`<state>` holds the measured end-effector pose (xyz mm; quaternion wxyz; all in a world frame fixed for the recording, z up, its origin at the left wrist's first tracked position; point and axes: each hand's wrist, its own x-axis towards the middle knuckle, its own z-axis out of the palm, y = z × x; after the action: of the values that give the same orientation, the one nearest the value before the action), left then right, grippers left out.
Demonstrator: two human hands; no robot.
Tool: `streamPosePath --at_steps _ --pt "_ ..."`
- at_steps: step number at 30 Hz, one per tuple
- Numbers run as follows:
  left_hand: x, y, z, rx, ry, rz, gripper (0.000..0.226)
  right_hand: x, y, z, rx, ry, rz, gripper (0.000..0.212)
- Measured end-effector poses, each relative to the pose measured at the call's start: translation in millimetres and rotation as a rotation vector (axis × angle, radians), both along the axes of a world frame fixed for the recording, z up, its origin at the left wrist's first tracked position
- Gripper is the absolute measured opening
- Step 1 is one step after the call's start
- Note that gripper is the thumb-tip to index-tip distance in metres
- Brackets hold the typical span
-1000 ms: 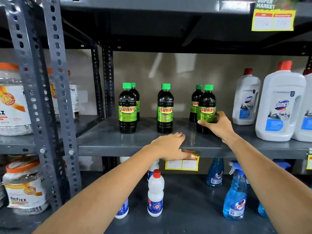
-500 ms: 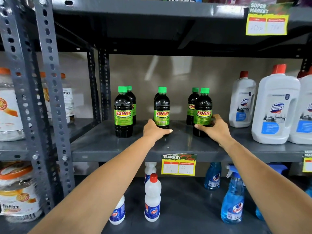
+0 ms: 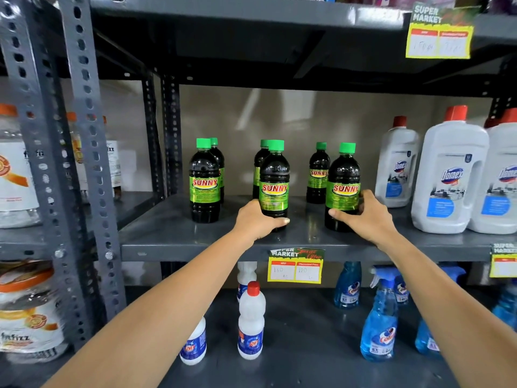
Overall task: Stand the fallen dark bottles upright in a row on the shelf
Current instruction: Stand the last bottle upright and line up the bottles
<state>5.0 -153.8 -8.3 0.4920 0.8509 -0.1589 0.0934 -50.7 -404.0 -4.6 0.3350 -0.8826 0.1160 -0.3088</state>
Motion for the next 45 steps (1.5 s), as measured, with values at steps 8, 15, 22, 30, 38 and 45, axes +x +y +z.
streamPosePath --at_steps 8,15,22,30,38,45 --pt "-9.6 2.2 2.0 0.008 0.018 -0.031 0.063 -5.5 1.7 -2.4 0.039 -0.009 0.018 0.077" --pt "-29.0 44.4 -8.2 0.217 -0.146 0.079 0.117 -26.8 34.8 -8.3 0.224 -0.545 -0.046 0.043" --pt "-40.1 147.9 -21.2 0.612 -0.260 0.354 0.129 -34.0 155.7 4.7 -0.064 -0.732 0.402 0.020" --pt "-20.2 190.5 -10.0 0.945 0.036 0.222 0.166 48.8 274.7 9.6 0.133 -0.116 0.509 0.073" --pt "-17.7 193.1 -18.2 0.916 -0.109 0.255 0.159 98.6 282.9 1.5 0.429 0.106 0.444 0.063" --pt "-20.5 191.7 -18.1 0.905 -0.140 0.239 0.152 77.9 286.5 -1.7 0.232 0.048 0.471 0.069"
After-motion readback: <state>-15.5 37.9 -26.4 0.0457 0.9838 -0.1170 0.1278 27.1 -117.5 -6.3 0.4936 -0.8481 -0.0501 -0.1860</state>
